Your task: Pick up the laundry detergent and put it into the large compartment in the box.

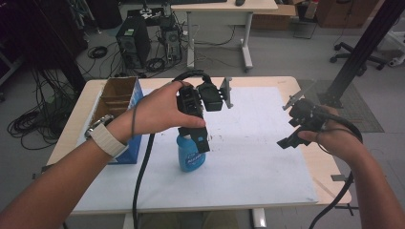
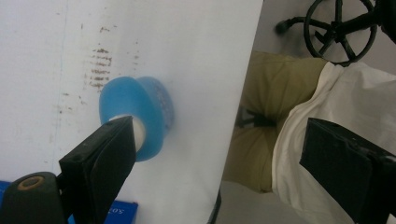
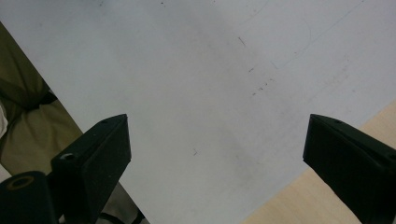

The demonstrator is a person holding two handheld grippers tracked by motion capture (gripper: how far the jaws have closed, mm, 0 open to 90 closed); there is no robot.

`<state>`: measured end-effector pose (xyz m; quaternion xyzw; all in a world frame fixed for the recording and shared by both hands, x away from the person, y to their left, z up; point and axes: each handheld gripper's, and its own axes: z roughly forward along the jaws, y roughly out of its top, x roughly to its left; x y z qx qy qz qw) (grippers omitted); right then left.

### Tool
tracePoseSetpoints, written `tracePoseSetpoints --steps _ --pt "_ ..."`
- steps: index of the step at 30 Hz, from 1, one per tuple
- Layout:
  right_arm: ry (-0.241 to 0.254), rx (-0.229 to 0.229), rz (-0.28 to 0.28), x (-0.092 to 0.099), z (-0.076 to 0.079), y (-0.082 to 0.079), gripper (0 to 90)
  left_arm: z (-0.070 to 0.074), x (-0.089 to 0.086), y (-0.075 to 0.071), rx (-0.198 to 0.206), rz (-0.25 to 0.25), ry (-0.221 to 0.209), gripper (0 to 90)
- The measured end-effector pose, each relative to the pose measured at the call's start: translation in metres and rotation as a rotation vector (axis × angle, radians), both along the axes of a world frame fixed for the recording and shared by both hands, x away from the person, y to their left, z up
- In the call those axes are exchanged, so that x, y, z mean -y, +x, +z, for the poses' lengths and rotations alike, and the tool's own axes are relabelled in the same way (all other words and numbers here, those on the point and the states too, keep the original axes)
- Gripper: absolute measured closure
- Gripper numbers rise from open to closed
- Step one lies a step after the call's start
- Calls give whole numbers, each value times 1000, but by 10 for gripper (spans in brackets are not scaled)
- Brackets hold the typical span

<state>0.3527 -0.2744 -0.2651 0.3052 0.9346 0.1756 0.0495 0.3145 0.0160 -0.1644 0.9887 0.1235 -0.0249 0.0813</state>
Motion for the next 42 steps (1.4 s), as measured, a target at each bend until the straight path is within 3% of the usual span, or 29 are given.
tracePoseSetpoints --steps 26,30,36,42 --pt "3 -1 1 -3 0 -1 78 7 -3 -2 16 -7 -5 106" --pt "2 -3 -1 -3 0 -1 78 7 -3 -1 21 -28 4 105" --pt "3 -7 -3 -1 0 -5 85 8 -4 4 25 2 4 101" --pt "4 -6 -12 2 0 -5 85 8 -6 11 42 89 16 98"
